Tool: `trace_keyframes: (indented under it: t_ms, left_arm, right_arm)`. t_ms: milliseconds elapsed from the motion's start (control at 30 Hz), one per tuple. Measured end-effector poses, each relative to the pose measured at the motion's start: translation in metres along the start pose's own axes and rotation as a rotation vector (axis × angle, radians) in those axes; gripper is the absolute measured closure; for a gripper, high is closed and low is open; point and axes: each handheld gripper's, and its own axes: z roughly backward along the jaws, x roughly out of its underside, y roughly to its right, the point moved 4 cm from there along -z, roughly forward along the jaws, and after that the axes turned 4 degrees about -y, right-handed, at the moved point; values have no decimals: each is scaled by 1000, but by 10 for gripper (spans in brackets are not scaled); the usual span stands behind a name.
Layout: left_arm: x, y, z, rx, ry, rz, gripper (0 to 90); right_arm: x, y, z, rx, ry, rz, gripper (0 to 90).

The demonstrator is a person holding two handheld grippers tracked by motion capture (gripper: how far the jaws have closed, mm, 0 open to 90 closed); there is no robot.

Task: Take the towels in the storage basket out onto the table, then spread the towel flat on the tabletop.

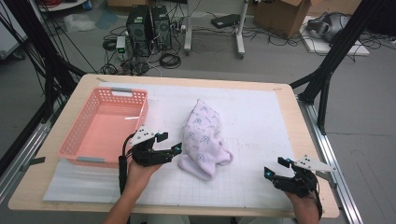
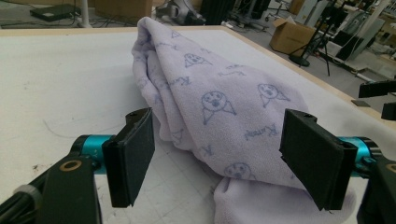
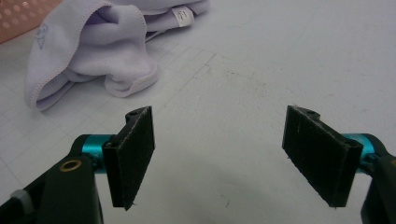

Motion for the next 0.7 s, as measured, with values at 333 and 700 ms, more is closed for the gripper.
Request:
trace_keyframes:
  t_ms: [333,700]
  left_arm:
    - [2,-4,-3,4,1,8,287]
    - [19,-5,-10,19,-61,28,305]
  right_arm:
    - [-1,-1,-4,-1,-26,-11,226]
    - [-19,-27,-49,-78,-136,68,517]
